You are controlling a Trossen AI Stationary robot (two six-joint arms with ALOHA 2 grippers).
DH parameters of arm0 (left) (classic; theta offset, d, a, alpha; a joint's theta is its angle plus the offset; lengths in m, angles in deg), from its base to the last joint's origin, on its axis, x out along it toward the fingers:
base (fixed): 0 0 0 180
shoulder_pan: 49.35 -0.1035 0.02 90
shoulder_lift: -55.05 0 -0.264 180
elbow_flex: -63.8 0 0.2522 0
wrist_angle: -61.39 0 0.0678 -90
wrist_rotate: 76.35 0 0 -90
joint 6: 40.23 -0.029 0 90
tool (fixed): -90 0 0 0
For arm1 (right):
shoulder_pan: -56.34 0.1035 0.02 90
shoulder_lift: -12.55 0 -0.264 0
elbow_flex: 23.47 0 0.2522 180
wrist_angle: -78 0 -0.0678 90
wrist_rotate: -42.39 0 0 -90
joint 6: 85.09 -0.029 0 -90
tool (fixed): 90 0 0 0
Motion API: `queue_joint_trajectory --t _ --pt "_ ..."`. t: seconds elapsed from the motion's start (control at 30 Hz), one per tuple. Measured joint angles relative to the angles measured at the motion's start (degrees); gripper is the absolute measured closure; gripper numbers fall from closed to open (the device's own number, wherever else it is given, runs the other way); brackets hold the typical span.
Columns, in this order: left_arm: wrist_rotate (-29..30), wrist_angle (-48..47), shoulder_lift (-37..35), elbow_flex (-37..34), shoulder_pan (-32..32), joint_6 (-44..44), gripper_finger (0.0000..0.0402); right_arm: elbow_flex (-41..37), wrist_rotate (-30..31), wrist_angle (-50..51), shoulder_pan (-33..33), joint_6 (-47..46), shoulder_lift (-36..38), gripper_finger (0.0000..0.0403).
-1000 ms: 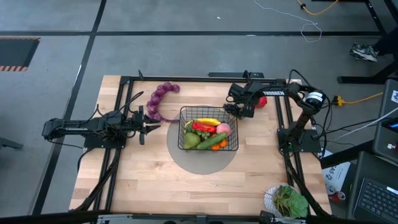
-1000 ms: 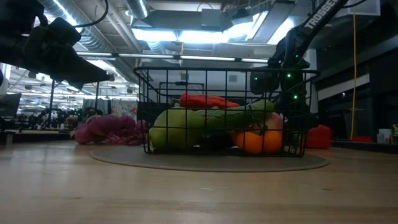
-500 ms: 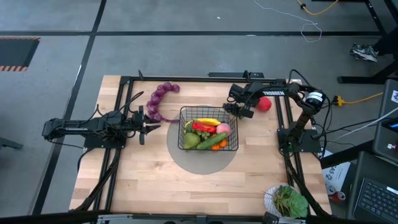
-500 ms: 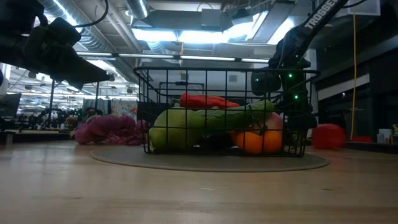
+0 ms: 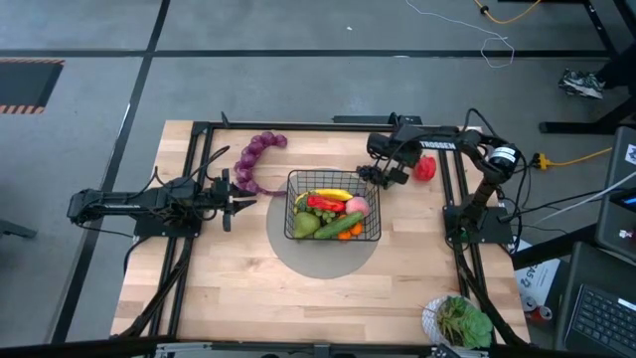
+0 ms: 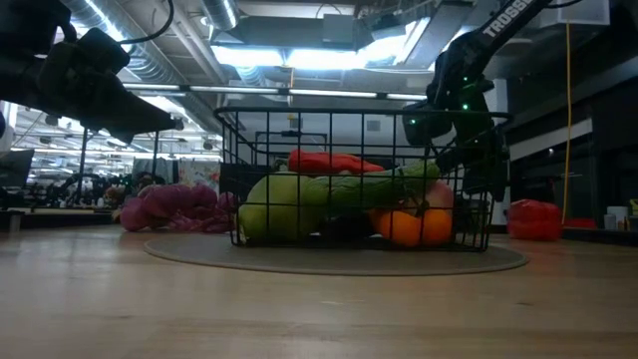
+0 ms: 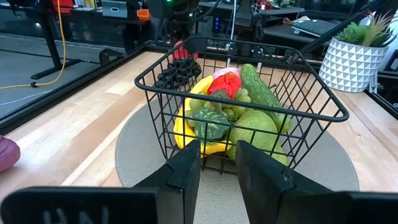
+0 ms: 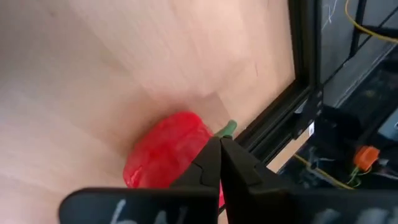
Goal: Build produce basket
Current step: Put the red bell pepper into the wire basket
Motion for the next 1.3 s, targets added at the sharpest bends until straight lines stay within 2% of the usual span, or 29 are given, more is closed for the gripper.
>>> queue_joint_trajectory --t 0.17,0.33,0.53,0.77,1.0,1.17,1.3 --pt "0.02 -0.01 0.02 0.01 0.02 -0.02 0.0305 1.97 -2.10 3.31 0.00 -4.81 0.00 0.0402" --pt "0.01 -0.01 0.01 -0.01 0.00 0.00 0.0305 5.46 -2.13 12.21 0.12 -15.87 0.44 0.0403" --pt "0.00 -0.01 0.00 -0.01 -0.01 0.00 0.0305 3.08 -2.65 14.62 0.03 -22.17 2.96 0.0403" --pt "0.02 0.02 0.02 0.01 -0.01 0.00 0.0305 0.26 -4.18 16.26 2.15 -28.26 12.60 0.0403" --pt "0.00 -0.01 0.02 0.01 0.02 -0.02 0.0305 -4.77 -3.83 6.68 2.56 -35.54 24.68 0.0403" --pt "0.02 -0.01 0.02 -0.01 0.02 -0.01 0.0305 -8.92 -8.48 -1.31 1.97 -33.19 26.73 0.0397" --pt "0.02 -0.01 0.01 0.00 0.02 -0.01 0.0305 -10.94 -9.62 -2.69 2.01 -32.64 26.58 0.0362"
